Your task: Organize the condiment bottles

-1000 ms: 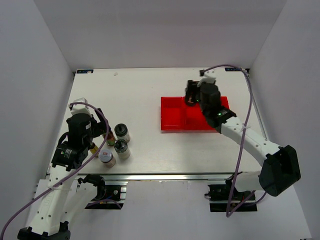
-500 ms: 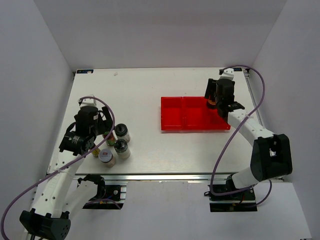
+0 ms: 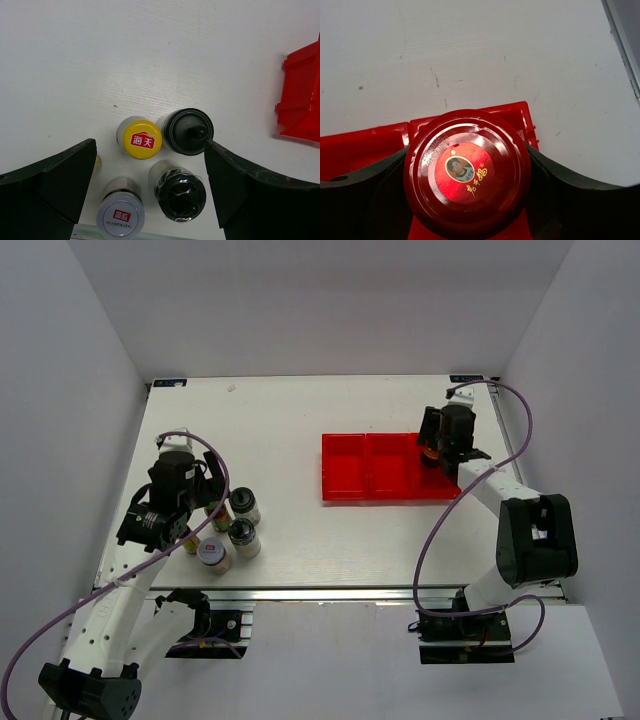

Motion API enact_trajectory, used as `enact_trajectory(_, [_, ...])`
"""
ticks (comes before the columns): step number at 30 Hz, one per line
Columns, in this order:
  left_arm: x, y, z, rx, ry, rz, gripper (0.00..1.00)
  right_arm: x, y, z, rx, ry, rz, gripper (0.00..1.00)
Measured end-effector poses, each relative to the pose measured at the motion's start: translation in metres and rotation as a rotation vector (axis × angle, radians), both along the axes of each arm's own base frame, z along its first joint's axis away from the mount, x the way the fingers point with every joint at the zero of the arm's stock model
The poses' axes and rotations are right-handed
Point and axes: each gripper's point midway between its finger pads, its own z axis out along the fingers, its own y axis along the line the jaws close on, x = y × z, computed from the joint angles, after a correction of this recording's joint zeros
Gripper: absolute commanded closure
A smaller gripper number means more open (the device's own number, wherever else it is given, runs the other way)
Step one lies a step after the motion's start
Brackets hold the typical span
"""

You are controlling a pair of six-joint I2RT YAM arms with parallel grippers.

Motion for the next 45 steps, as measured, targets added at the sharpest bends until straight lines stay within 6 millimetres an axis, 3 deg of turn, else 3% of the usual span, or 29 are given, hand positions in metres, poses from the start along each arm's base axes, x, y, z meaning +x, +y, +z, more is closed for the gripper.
enact_trajectory(5, [0.001, 0.000, 0.001, 0.003, -0.003, -0.003, 0.02, -0.007, 0.001, -0.024, 0.000, 0.014, 0.010, 0.57])
enact_trajectory(7, [0.001, 0.000, 0.001, 0.005, -0.003, -0.005, 0.02, -0.009, 0.000, -0.033, -0.002, 0.026, 0.009, 0.49])
enact_trajectory(8, [0.001, 0.000, 0.001, 0.006, -0.003, -0.005, 0.02, -0.007, 0.000, -0.034, -0.002, 0.024, 0.008, 0.40])
enact_trajectory(12, [0.001, 0.000, 0.001, 0.006, -0.003, -0.007, 0.02, -0.002, 0.002, -0.031, 0.003, -0.001, 0.010, 0.17])
enact_trajectory(14, [0.000, 0.000, 0.001, 0.006, -0.003, -0.010, 0.02, -0.001, 0.001, -0.030, 0.001, -0.010, 0.007, 0.13])
enact_trajectory(21, [0.000, -0.001, 0.001, 0.006, -0.003, -0.016, 0.02, 0.005, 0.002, -0.009, -0.004, -0.061, 0.017, 0.11])
enact_trajectory(27, [-0.002, -0.002, 0.005, -0.002, -0.021, -0.021, 0.02, -0.001, 0.001, 0.036, 0.001, -0.120, 0.021, 0.11])
enact_trajectory(34, [-0.005, -0.002, 0.011, -0.013, -0.046, -0.028, 0.02, -0.031, 0.013, 0.082, 0.036, -0.165, 0.099, 0.11])
enact_trajectory(36, [-0.005, -0.002, 0.012, -0.014, -0.048, -0.028, 0.02, -0.044, 0.030, 0.100, 0.046, -0.187, 0.163, 0.11])
enact_trajectory(37, [-0.006, -0.002, 0.012, -0.014, -0.049, -0.028, 0.02, -0.053, 0.048, 0.111, 0.042, -0.201, 0.218, 0.11])
enact_trajectory(40, [-0.006, -0.002, 0.014, -0.017, -0.056, -0.027, 0.02, -0.084, 0.129, 0.131, 0.051, -0.231, 0.469, 0.11])
enact_trajectory(43, [-0.008, -0.002, 0.016, -0.021, -0.068, -0.025, 0.02, -0.127, 0.214, 0.128, 0.083, -0.202, 0.748, 0.11])
enact_trajectory(45, [-0.009, -0.001, 0.018, -0.025, -0.076, -0.021, 0.02, -0.156, 0.259, 0.112, 0.091, -0.148, 0.896, 0.11])
